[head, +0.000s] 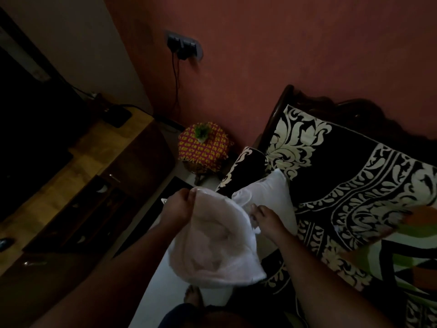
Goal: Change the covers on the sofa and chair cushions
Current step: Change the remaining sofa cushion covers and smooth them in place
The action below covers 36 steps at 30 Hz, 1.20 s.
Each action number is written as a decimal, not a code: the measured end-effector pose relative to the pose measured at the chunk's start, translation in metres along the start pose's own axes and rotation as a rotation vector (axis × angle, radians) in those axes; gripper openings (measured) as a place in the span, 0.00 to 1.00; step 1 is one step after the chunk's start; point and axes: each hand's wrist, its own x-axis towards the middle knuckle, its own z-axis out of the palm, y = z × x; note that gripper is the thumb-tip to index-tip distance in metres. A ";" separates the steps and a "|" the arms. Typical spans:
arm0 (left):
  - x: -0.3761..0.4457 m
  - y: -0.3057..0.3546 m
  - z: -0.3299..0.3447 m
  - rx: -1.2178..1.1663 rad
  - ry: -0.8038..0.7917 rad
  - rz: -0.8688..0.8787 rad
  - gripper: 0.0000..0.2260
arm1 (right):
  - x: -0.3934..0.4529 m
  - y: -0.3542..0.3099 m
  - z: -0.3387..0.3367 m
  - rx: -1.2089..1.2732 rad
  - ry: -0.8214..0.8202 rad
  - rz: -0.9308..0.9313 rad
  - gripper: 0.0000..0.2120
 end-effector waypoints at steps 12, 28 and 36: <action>0.049 0.039 0.052 -0.018 -0.087 -0.226 0.19 | 0.147 0.016 -0.032 -0.757 -0.296 -0.287 0.44; 0.050 0.044 0.065 0.157 -0.087 -0.303 0.13 | 0.152 0.050 0.001 -1.281 -0.388 -0.562 0.35; 0.026 0.031 0.048 0.053 -0.131 -0.288 0.19 | 0.147 0.109 -0.003 -1.043 -0.188 -0.486 0.17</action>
